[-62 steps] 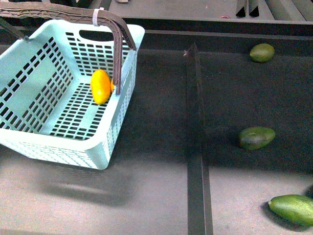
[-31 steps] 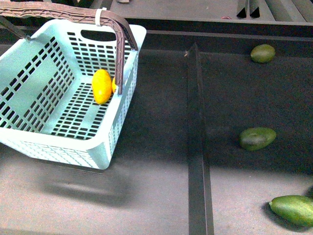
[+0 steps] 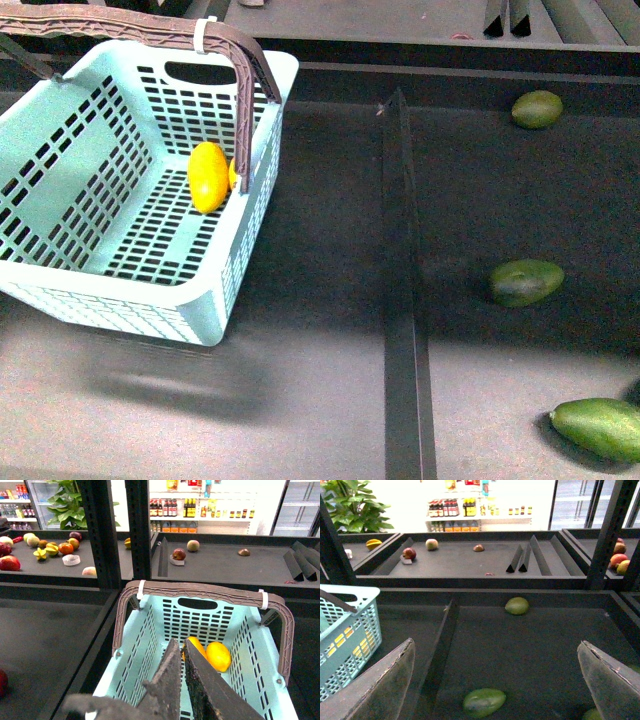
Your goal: Pick lemon and mango into basket
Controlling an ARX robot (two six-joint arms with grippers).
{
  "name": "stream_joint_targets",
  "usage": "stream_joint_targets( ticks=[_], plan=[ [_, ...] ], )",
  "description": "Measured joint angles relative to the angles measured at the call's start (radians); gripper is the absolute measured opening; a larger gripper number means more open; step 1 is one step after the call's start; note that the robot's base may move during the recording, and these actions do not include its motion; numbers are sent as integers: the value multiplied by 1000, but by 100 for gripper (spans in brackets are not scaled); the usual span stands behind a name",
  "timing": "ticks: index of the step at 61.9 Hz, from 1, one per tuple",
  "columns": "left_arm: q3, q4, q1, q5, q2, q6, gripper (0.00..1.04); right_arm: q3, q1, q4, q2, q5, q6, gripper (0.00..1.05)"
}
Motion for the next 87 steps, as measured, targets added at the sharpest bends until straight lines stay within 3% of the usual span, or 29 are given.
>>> stream_joint_targets(
  ticks=[37, 78, 83, 87],
  plan=[
    [-27, -412, 0, 0, -461, 0, 4, 0, 0, 0, 0, 0, 0, 96],
    [-27, -663, 1, 0, -716, 0, 4, 0, 0, 0, 0, 0, 0, 96],
    [-27, -815, 1, 0, -837, 1, 4, 0, 0, 0, 0, 0, 0, 96],
    [-27, -835, 1, 0, -880, 1, 4, 0, 0, 0, 0, 0, 0, 96]
  ],
)
